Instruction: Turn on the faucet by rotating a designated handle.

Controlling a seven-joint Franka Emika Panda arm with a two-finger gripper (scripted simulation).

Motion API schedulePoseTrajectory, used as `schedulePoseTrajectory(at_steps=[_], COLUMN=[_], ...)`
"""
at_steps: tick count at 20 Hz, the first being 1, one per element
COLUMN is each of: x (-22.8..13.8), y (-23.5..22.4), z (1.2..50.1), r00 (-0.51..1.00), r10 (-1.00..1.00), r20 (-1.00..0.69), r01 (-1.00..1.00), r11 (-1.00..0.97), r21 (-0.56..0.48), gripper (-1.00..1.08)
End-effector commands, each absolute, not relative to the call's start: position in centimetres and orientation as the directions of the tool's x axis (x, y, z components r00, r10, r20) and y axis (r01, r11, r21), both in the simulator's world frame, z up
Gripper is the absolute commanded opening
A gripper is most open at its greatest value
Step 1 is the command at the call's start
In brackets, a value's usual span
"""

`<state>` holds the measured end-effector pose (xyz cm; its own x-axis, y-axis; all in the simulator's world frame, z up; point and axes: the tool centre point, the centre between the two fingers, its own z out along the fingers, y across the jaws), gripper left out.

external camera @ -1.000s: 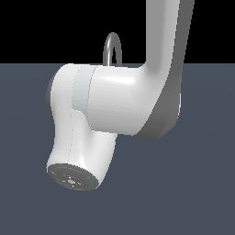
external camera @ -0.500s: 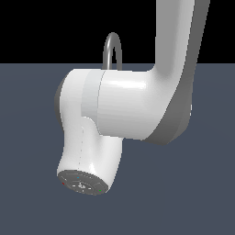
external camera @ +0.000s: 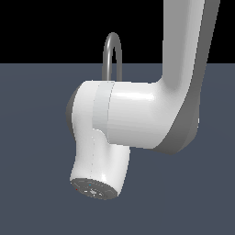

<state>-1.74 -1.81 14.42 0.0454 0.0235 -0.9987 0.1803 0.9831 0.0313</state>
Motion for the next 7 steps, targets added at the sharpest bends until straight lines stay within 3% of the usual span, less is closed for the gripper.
schedulePoseTrajectory(at_steps=[1, 7], x=[-2.3, -2.5], y=[-3.5, -5.2], z=[11.8, 10.2], r00=[0.004, 0.0], r10=[0.01, 0.002], r20=[-1.0, -1.0], r01=[0.172, 0.181], r11=[0.985, 0.984], r21=[0.01, 0.002], gripper=[-1.0, -1.0])
